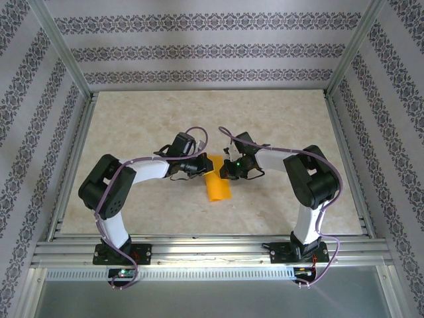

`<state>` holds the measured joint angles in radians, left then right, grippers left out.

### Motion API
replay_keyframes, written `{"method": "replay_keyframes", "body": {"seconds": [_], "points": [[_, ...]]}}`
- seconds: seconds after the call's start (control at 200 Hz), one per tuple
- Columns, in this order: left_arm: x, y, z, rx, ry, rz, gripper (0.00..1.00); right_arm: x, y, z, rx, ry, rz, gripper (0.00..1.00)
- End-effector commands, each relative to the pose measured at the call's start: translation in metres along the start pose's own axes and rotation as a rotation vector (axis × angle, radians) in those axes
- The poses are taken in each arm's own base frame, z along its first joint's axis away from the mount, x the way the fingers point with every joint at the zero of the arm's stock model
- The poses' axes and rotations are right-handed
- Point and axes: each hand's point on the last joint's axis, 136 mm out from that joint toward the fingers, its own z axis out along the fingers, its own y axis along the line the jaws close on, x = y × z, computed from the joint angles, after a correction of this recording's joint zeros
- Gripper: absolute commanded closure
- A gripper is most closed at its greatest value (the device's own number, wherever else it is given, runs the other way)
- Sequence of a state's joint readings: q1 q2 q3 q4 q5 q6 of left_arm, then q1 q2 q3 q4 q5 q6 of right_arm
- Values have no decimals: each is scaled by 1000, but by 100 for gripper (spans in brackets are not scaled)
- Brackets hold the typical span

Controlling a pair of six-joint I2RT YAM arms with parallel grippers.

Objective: Fold a paper plane with a square sheet of paper (pick it up from the middle)

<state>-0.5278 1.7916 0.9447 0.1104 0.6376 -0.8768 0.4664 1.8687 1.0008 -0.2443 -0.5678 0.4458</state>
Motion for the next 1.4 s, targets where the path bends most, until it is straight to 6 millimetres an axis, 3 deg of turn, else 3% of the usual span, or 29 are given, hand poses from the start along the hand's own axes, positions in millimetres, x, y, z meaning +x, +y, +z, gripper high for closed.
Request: {"method": "replay_keyframes", "body": {"seconds": [0.0,0.16,0.585,0.645,0.879,1.004,1.144,1.394], "points": [[0,4,6,34,4,-13,100,25,-41,4,152,76,88,100],[8,20,11,0,27,-21,100,26,-42,5,152,77,95,100],[33,92,7,-272,61,31,100,36,-53,9,177,82,122,100],[30,88,5,-270,56,40,100,38,-54,9,179,82,127,100],[10,28,-15,-127,-13,14,100,39,-55,10,179,80,132,100],[18,10,-15,-81,18,-13,100,38,-54,10,175,79,134,100],[33,17,-2,-85,54,-36,100,39,-54,10,174,78,139,100],[47,51,10,-146,77,-72,100,40,-56,11,179,80,143,100]]}}
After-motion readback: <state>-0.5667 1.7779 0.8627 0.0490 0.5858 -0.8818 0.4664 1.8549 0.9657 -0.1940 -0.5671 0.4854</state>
